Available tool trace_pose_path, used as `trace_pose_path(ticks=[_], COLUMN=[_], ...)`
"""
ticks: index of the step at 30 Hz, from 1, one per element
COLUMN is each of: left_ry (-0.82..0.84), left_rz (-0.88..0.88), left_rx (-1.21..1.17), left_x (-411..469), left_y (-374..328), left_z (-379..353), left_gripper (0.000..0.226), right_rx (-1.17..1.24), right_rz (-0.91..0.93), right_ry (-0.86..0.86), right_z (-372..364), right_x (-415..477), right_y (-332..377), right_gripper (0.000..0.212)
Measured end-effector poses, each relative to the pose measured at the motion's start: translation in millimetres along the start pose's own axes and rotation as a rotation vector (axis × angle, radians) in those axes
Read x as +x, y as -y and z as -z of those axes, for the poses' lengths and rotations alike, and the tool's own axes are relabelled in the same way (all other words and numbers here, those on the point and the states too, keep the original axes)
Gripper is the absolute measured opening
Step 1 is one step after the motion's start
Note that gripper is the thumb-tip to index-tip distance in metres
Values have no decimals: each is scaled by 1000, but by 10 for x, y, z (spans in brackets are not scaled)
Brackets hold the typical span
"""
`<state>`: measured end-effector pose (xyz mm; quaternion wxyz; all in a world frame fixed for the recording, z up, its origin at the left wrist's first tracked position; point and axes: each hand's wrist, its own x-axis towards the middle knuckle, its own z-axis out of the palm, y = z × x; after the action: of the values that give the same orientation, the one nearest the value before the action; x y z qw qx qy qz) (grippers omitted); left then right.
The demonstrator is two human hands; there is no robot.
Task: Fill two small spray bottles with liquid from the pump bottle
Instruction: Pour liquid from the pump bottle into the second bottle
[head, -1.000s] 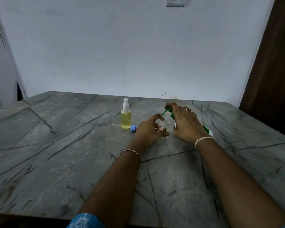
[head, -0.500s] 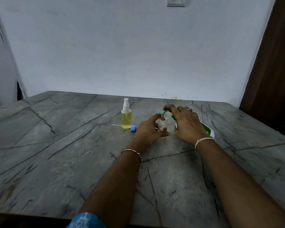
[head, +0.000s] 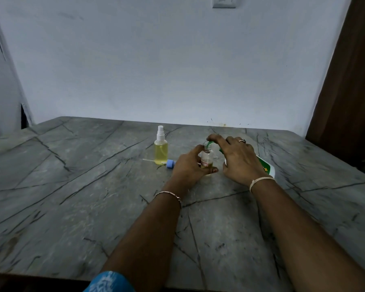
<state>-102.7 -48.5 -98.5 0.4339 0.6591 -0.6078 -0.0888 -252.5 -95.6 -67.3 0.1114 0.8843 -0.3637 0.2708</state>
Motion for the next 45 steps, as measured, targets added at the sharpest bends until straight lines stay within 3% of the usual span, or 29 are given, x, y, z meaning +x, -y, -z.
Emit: trace_pose_path(ticks=[5, 12, 21, 29, 39, 45], left_ry=[3, -10, 3, -13, 13, 18], left_rz=[1, 22, 12, 14, 30, 36], left_rx=[10, -28, -37, -42, -19, -42], left_x=[8, 5, 3, -5, 4, -1], left_y=[10, 12, 13, 1, -9, -10], left_z=[-14, 0, -5, 7, 0, 18], left_gripper=[65, 58, 62, 58, 65, 58], right_rx=[-5, -37, -5, -28, -27, -40], right_rz=[-17, 6, 3, 28, 9, 16], right_ry=[-43, -1, -49, -3, -63, -29], right_z=[-20, -12, -21, -18, -51, -43], right_x=[20, 0, 11, 9, 40, 14], right_y=[23, 9, 16, -32, -11, -19], right_gripper=[71, 84, 72, 86, 70, 80])
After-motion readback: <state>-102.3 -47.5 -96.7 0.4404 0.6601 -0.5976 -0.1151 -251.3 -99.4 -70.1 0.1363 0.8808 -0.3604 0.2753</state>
